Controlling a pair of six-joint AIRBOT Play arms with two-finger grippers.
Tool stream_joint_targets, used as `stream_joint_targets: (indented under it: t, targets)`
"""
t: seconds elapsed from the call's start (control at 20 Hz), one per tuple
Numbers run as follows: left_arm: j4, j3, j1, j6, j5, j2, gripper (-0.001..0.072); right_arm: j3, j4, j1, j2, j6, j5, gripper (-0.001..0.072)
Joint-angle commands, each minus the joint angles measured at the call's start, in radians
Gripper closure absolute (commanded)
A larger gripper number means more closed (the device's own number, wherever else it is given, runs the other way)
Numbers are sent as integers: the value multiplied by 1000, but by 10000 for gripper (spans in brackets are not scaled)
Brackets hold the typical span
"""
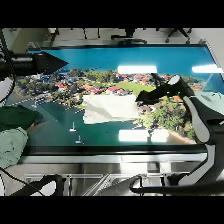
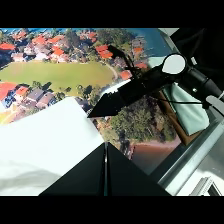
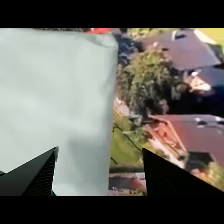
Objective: Fold the shirts.
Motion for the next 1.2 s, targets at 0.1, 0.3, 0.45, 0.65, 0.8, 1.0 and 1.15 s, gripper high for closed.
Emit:
stream_joint_targets:
  t: [0.1, 0.3, 0.45, 0.65, 0.8, 1.0, 1.15]
  targets:
    - [0, 0, 0, -2, 1, 0, 691, 0, 132, 90, -88, -106, -8, 237]
    - [0, 0, 0, -2, 1, 0, 692, 84, 288, 71, -63, -195, 33, 691]
    - [0, 0, 0, -2, 2, 0, 692, 264, 288, 19, 36, -194, 25, 691]
    - [0, 0, 0, -2, 3, 0, 692, 495, 278, -142, 174, -122, 2, 692]
    - [0, 0, 0, -2, 0, 0, 691, 525, 266, -328, 240, 1, -1, 692]
    - [0, 0, 0, -2, 1, 0, 692, 524, 224, -594, 246, 125, -64, 692]
    - [0, 0, 0, -2, 16, 0, 692, 524, 76, -750, 247, 328, -66, 692]
